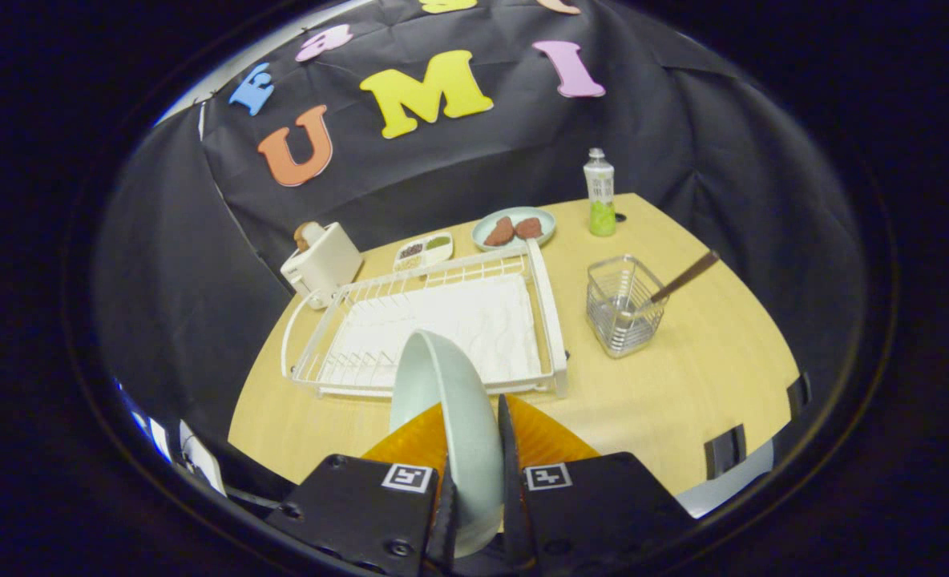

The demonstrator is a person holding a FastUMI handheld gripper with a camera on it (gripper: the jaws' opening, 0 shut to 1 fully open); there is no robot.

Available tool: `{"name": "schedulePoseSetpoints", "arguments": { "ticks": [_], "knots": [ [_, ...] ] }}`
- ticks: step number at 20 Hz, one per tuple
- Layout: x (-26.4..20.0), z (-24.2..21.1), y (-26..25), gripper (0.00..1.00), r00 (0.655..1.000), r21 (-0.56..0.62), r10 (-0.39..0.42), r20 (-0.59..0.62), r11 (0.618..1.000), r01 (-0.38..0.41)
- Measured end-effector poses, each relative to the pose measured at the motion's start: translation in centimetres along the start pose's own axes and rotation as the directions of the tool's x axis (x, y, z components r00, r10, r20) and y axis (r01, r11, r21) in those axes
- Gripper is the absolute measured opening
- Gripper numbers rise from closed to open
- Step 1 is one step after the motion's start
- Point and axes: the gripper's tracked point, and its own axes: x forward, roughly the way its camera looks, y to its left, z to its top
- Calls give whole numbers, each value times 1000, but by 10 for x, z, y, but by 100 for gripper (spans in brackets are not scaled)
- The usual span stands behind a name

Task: Take the plate from the dish rack, then take the spoon from the basket and place it into the plate.

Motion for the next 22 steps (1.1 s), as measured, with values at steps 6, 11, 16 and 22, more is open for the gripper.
{"name": "schedulePoseSetpoints", "arguments": {
  "ticks": [6, 11, 16, 22],
  "knots": [
    [37, -54, -9, 29, 992, 119, 50, -118, 992, -35],
    [50, -56, -20, 32, 992, 99, 30, -119, 995, -18],
    [68, -51, -38, 51, 995, 107, 1, -97, 994, 9],
    [50, -29, -46, 55, 998, 11, -11, 61, 1000, 11]
  ]
}}
